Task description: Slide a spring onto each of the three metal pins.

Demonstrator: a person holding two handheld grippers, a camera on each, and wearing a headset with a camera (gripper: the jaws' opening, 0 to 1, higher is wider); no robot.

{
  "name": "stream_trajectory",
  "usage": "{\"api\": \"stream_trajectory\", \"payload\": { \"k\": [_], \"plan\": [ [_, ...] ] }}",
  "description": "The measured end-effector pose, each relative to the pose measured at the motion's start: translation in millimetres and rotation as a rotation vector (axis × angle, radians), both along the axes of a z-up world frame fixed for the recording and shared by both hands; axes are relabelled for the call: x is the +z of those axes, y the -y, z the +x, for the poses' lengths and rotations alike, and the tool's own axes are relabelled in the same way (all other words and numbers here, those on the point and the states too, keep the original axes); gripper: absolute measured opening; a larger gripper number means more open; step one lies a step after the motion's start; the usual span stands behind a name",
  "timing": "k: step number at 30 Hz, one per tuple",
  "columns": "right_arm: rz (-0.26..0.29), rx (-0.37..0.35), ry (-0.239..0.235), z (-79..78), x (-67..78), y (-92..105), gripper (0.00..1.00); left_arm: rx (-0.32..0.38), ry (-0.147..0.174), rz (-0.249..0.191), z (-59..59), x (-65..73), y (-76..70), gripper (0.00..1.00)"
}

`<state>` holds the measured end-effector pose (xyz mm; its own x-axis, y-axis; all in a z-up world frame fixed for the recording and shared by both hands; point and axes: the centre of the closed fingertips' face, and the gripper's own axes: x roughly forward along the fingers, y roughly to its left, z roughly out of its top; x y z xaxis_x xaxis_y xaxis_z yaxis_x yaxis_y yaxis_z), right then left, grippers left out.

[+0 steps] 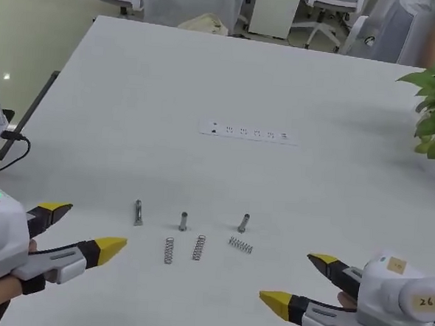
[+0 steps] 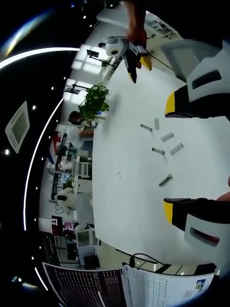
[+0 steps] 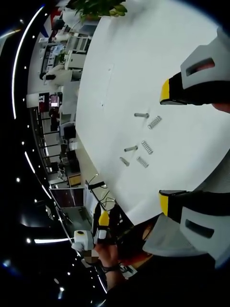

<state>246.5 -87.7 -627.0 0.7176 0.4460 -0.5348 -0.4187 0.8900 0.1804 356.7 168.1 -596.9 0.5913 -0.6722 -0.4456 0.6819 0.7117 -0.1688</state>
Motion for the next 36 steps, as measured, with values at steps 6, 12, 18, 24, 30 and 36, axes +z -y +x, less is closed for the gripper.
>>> {"api": "stream_trajectory", "payload": {
  "k": [6,12,18,24,30,36],
  "plan": [
    [-0.002,-0.002,-0.007,-0.9,-2.2,2.2,0.71,-0.018,0.005,0.010,11.0,-2.2,6.5,0.63],
    [0.000,-0.006,-0.009,-1.5,-2.8,4.7,0.71,-0.024,0.010,0.010,24.9,-3.5,12.0,0.62],
    [-0.002,-0.004,-0.014,-2.1,-3.7,5.8,0.70,-0.013,0.008,0.008,38.6,-6.2,12.7,0.60],
    [-0.001,0.001,-0.012,0.9,-2.6,5.3,0.70,-0.008,0.006,0.006,51.4,-10.9,15.6,0.57],
    [-0.007,0.006,-0.018,1.7,-3.1,5.6,0.70,-0.007,-0.006,-0.002,63.5,-19.4,19.6,0.56],
    [-0.008,-0.006,-0.020,0.9,-2.8,10.0,0.69,-0.001,-0.019,-0.009,76.8,-27.4,24.4,0.54]
  ]
}}
